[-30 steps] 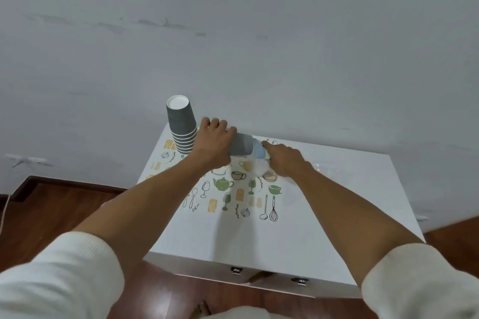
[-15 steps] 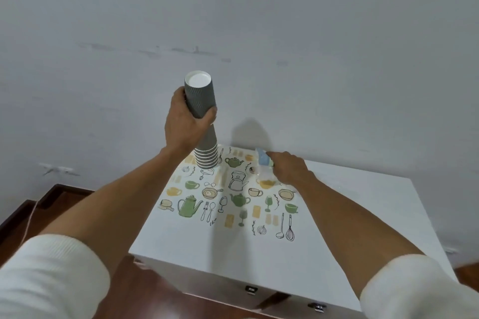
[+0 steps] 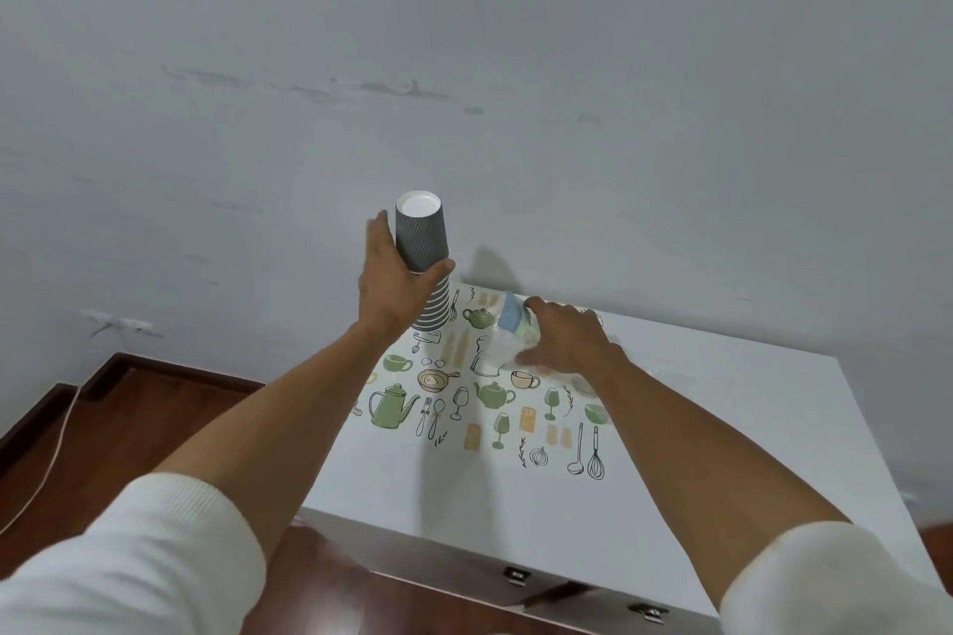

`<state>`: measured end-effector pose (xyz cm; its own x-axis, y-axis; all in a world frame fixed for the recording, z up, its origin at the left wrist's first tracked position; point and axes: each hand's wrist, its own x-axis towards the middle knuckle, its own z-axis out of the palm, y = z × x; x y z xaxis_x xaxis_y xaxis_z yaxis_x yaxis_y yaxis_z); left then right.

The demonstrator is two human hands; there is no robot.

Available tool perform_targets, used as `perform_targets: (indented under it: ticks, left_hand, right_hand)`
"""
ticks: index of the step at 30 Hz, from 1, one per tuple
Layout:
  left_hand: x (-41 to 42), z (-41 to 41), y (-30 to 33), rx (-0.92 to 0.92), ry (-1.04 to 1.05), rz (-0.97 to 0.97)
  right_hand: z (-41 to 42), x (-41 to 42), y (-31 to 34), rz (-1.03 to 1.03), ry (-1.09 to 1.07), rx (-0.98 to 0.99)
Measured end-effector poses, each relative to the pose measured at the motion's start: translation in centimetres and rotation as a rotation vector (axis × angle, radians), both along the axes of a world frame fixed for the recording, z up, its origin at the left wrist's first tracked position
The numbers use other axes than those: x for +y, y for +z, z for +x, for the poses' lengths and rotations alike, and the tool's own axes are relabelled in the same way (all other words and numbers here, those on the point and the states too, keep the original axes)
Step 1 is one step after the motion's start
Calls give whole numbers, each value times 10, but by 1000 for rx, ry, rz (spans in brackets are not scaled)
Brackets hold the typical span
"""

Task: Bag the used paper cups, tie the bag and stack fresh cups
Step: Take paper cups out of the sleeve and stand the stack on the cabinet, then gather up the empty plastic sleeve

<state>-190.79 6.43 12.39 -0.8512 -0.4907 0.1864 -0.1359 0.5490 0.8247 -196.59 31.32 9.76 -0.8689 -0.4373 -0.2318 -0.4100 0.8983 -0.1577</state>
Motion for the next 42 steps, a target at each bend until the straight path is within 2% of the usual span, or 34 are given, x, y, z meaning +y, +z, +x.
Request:
perform_targets:
  ticks: [2,3,5,7,9,12,14,16,19,20,24,28,31,34,38,42]
  left_hand:
    - [11,14,-10,121,116,-267]
    - [18,23,-15,186,102,-370]
    - [30,37,-29,222,-77,-414]
    - [45,44,-36,70,-249,-308]
    - [59,39,-41,-89,-316,-143]
    - [74,27,-36,-255,-297,323]
    - [74,21,-28,-341,-352,554]
    - [75,13,-19,-370,-429,630]
    - [83,-2,-6,-263,-418,676]
    - [80,-11,2,-275,-520,689]
    - [75,-19,8,-216,-540,756]
    - [54,-15,5,-287,-682,829]
    - [45,-11,-6,-433,-790,884]
    - [43,3,-12,-498,-732,927]
    - [42,23,-7,-345,-609,812]
    - [36,43,0,-246,-566,709]
  right_hand:
    - [-1,2,-1,75,6,20]
    - [-2,3,-1,77,-4,45]
    - [-7,6,-1,29,-16,89]
    - [-11,9,2,-78,-40,96]
    - [-15,10,12,-255,-151,73]
    - [-27,8,41,-618,-341,-37]
    - [-31,3,56,-802,-375,-36]
    - [-27,-5,67,-942,-394,-69]
    - [-22,-4,79,-1045,-380,-281]
    - [-7,0,85,-1102,-486,-270]
    - [-3,21,88,-1362,-641,-594]
    - [9,32,69,-1250,-595,-805]
    - [28,28,45,-1260,-592,-740]
    - [44,24,31,-1303,-631,-744]
    - [62,20,29,-1288,-675,-662]
    - [83,23,34,-1377,-656,-512]
